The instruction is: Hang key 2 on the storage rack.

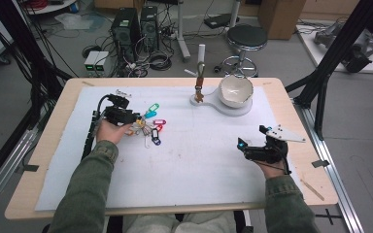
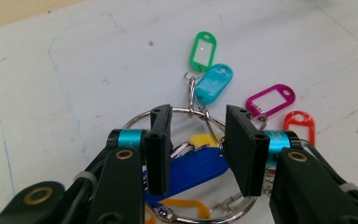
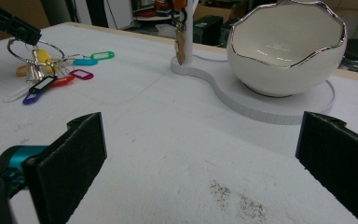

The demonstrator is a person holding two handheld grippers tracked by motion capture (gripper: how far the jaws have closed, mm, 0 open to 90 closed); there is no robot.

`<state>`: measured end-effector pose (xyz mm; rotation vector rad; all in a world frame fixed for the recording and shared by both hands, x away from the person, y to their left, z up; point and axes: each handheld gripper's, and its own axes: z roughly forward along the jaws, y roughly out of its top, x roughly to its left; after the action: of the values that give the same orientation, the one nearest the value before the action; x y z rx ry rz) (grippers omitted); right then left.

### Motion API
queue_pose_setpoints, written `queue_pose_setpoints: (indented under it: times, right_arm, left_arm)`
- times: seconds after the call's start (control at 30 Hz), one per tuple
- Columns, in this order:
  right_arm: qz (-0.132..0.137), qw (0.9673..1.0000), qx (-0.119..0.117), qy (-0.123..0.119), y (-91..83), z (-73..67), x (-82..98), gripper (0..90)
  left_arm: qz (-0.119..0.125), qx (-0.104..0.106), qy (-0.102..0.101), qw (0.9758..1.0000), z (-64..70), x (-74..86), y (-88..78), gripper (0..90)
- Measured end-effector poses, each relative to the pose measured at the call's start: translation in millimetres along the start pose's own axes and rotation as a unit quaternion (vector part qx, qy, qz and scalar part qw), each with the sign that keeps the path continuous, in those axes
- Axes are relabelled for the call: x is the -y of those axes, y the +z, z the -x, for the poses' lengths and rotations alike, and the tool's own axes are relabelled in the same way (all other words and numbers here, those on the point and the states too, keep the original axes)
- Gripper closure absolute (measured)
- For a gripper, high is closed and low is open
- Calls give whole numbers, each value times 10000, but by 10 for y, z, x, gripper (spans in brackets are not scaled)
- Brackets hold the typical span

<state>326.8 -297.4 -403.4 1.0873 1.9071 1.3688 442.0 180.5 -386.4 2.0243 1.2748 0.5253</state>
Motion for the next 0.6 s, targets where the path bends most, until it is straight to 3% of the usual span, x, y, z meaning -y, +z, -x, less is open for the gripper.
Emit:
queue_pose_setpoints:
  times: [0.6]
  right_arm:
    - [5, 10000, -1, -3, -4, 0, -1, 7]
  left_arm:
    - [176, 166, 101, 9997, 96, -202, -171, 621]
